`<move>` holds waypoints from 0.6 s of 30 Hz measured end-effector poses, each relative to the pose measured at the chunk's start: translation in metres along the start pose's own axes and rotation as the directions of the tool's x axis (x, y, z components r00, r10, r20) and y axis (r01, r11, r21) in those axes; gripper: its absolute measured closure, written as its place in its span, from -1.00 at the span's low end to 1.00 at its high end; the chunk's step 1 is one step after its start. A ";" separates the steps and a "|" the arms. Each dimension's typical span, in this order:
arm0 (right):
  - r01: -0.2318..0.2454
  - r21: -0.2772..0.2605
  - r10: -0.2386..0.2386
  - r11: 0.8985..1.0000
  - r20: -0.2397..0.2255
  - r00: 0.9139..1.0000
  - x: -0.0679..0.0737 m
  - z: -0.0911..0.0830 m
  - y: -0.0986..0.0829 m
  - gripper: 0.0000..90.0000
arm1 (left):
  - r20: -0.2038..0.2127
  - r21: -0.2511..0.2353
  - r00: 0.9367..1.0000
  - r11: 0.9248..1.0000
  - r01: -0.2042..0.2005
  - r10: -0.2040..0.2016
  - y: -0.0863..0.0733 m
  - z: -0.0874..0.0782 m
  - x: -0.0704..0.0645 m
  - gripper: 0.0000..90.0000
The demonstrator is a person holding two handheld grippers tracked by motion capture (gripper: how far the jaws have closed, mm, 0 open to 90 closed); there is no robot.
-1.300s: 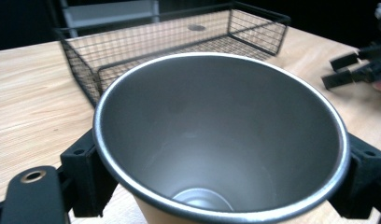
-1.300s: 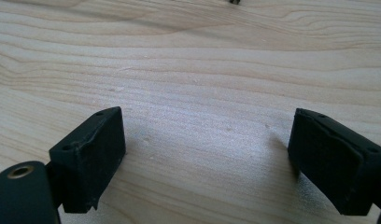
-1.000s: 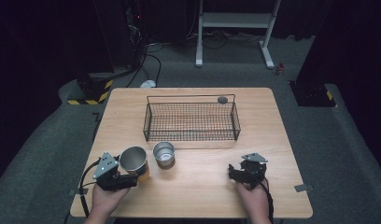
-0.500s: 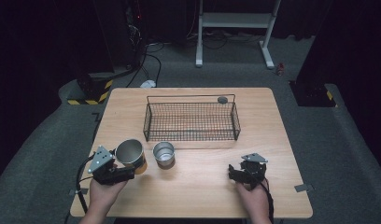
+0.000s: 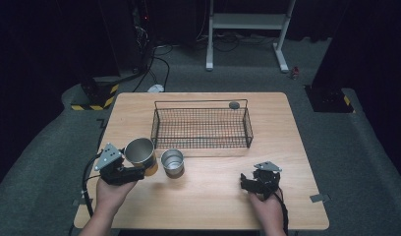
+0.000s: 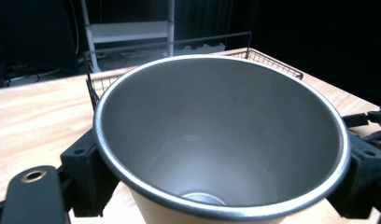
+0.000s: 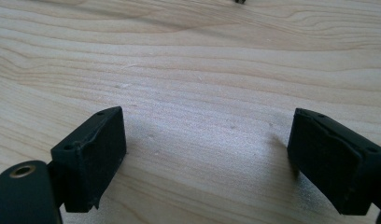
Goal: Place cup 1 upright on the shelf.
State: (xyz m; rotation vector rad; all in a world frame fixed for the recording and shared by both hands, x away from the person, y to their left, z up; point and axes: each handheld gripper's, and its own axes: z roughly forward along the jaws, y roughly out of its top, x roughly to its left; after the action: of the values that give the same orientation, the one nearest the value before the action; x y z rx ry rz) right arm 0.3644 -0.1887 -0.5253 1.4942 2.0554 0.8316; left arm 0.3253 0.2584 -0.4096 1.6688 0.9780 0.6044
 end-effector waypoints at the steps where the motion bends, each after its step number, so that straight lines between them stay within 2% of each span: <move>1: 0.000 0.000 0.000 1.000 0.000 1.000 0.000 0.000 0.000 -0.75 | 0.003 -0.004 1.000 1.000 0.002 -0.002 0.002 0.001 0.001 -0.69; 3: 0.000 0.000 0.000 1.000 0.000 1.000 0.000 0.000 0.000 -0.75 | 0.001 -0.001 1.000 1.000 -0.007 0.007 0.006 0.003 0.002 -0.69; 10: 0.005 0.000 -0.005 1.000 -0.001 1.000 0.000 0.000 0.000 -0.75 | 0.007 0.014 1.000 1.000 0.011 -0.011 0.017 0.010 0.008 -0.69; 16: 0.002 0.002 -0.002 1.000 -0.003 1.000 0.000 0.000 0.000 -0.75 | 0.019 -0.012 1.000 1.000 0.011 -0.011 0.022 0.020 0.011 -0.69; 18: 0.002 0.002 -0.002 1.000 -0.002 1.000 0.000 0.000 0.000 -0.75 | 0.025 0.001 0.999 1.000 0.022 -0.022 0.024 0.024 0.013 -0.70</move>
State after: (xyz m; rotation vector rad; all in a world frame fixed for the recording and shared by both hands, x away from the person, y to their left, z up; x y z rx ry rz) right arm 0.3638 -0.1884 -0.5253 1.4928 2.0593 0.8317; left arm 0.3585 0.2535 -0.3950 1.6599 0.9773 0.5670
